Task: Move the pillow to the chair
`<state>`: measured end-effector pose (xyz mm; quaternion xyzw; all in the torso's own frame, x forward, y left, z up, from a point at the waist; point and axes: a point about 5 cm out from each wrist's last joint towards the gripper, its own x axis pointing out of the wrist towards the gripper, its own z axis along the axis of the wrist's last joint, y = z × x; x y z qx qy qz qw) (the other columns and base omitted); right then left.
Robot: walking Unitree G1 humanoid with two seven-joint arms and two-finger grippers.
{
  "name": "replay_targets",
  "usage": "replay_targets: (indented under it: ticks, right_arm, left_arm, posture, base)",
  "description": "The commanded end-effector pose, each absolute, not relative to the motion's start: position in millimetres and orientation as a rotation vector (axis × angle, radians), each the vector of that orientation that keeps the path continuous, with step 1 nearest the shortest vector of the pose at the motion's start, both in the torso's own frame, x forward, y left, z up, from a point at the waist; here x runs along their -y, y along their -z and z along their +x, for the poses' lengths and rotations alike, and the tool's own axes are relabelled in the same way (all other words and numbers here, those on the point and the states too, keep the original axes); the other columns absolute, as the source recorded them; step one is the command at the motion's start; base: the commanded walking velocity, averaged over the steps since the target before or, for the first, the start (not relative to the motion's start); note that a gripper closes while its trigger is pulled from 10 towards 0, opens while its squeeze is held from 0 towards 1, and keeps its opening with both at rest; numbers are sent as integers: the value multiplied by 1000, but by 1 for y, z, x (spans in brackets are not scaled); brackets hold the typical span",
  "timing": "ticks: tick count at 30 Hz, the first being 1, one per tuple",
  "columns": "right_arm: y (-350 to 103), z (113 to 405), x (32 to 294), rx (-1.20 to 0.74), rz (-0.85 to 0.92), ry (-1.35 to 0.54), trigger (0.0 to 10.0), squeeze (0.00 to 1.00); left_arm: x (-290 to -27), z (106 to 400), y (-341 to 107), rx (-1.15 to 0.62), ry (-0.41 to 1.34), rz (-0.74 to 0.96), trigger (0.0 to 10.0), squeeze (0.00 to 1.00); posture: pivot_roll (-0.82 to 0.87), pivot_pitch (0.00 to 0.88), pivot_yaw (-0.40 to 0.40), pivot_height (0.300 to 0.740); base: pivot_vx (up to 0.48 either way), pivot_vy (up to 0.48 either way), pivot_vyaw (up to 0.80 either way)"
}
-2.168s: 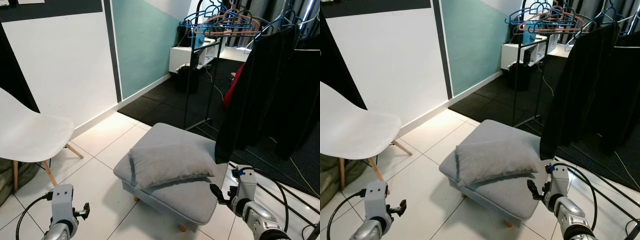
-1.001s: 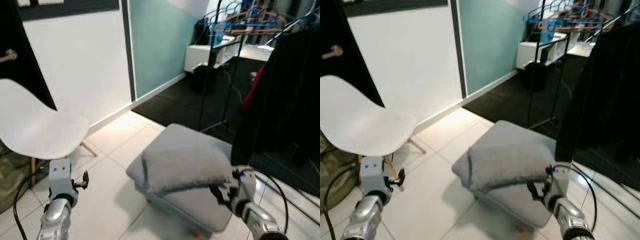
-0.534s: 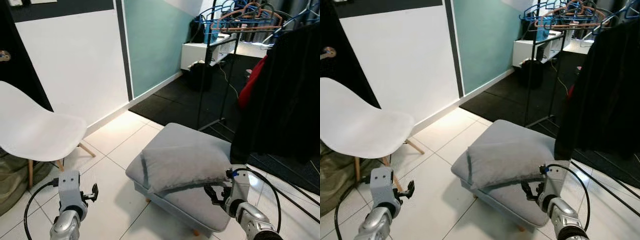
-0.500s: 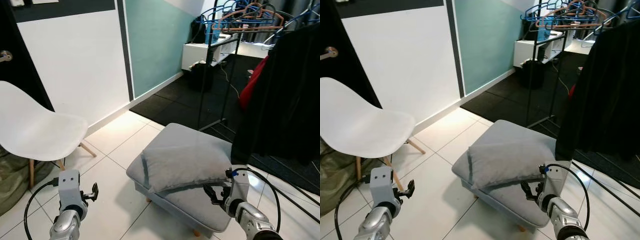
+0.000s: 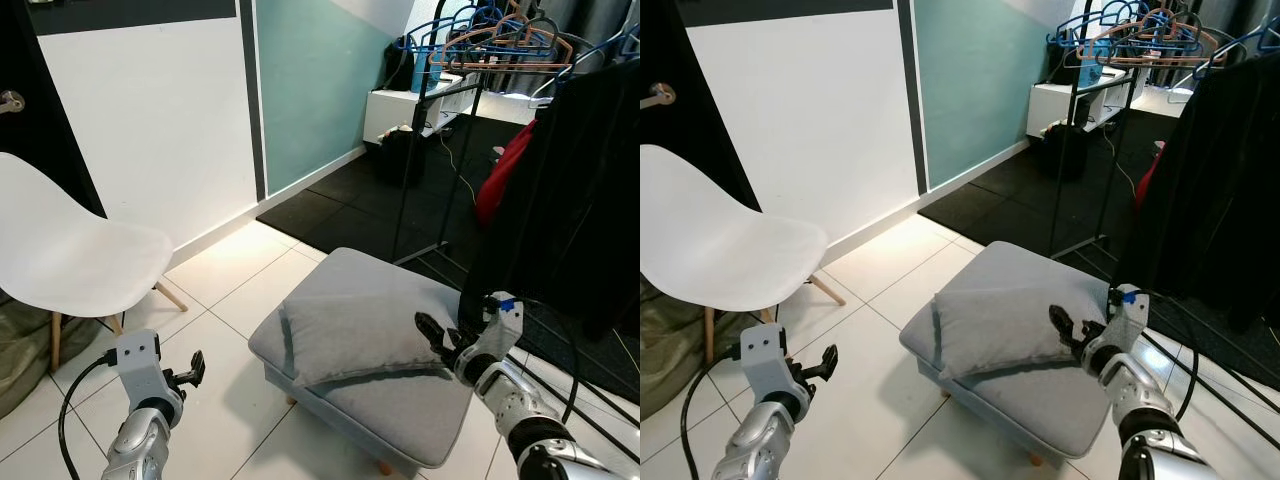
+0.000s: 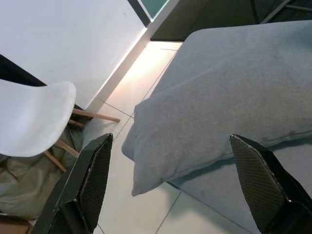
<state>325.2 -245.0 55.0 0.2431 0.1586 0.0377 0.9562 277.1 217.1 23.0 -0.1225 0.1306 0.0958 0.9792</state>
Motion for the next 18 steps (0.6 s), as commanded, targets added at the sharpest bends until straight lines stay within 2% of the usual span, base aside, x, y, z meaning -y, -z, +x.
replay_targets:
  ticks: [1, 8, 16, 18]
  right_arm:
    - [-51, 323, 246, -356, 438, -67, 10000, 0]
    - [-43, 318, 244, -402, 375, -70, 10000, 0]
    - [-43, 319, 240, -407, 363, -96, 10000, 0]
    - [-44, 321, 234, -414, 322, -130, 10000, 0]
  left_arm:
    - [-216, 277, -23, -271, -192, -244, 10000, 0]
    - [-220, 275, -20, -276, -184, -236, 10000, 0]
    - [-217, 274, -17, -294, -157, -240, 10000, 0]
    - [-220, 274, -15, -295, -187, -251, 10000, 0]
  posture:
    - [-182, 13, -69, 740]
    - [-175, 10, -72, 740]
    - [-171, 9, -70, 740]
    - [-169, 10, -71, 740]
  base:
    - [0, 0, 0]
    - [0, 0, 0]
    - [0, -480, 0]
    - [0, 0, 0]
